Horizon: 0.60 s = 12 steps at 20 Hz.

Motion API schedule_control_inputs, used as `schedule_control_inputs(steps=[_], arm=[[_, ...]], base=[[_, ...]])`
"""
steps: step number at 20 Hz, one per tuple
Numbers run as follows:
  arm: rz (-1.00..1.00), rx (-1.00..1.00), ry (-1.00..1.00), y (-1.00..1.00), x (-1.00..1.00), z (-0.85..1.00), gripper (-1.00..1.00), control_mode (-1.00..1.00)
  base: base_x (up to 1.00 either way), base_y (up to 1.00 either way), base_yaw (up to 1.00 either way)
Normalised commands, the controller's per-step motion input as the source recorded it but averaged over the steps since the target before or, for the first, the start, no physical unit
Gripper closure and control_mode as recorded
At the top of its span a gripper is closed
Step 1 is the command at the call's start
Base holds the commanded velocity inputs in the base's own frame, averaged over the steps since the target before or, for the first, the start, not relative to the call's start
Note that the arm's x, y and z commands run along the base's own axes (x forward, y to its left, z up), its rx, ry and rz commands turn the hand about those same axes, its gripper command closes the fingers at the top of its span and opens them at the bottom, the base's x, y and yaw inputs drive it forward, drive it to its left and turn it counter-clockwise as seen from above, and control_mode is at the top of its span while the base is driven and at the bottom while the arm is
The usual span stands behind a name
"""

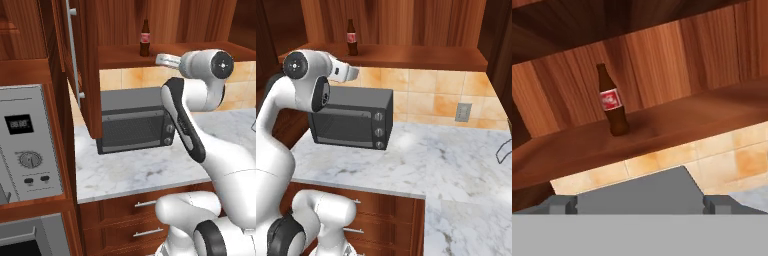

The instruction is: Pick the water bottle, water bottle, bottled drink from the counter and place them in the open cabinet.

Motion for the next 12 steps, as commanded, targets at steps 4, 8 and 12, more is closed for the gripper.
schedule_control_inputs(steps=[4,8,12], arm=[[-0.06,0.0,0.28,-0.05,-0.77,-0.05,-1.0,-1.0],[-0.05,0.0,0.14,-0.01,-0.78,-0.4,-1.0,-1.0],[0.0,0.0,0.02,0.0,-0.79,-0.83,-1.0,-1.0]], base=[[0.0,0.0,0.0],[0.0,0.0,0.0],[0.0,0.0,0.0]])
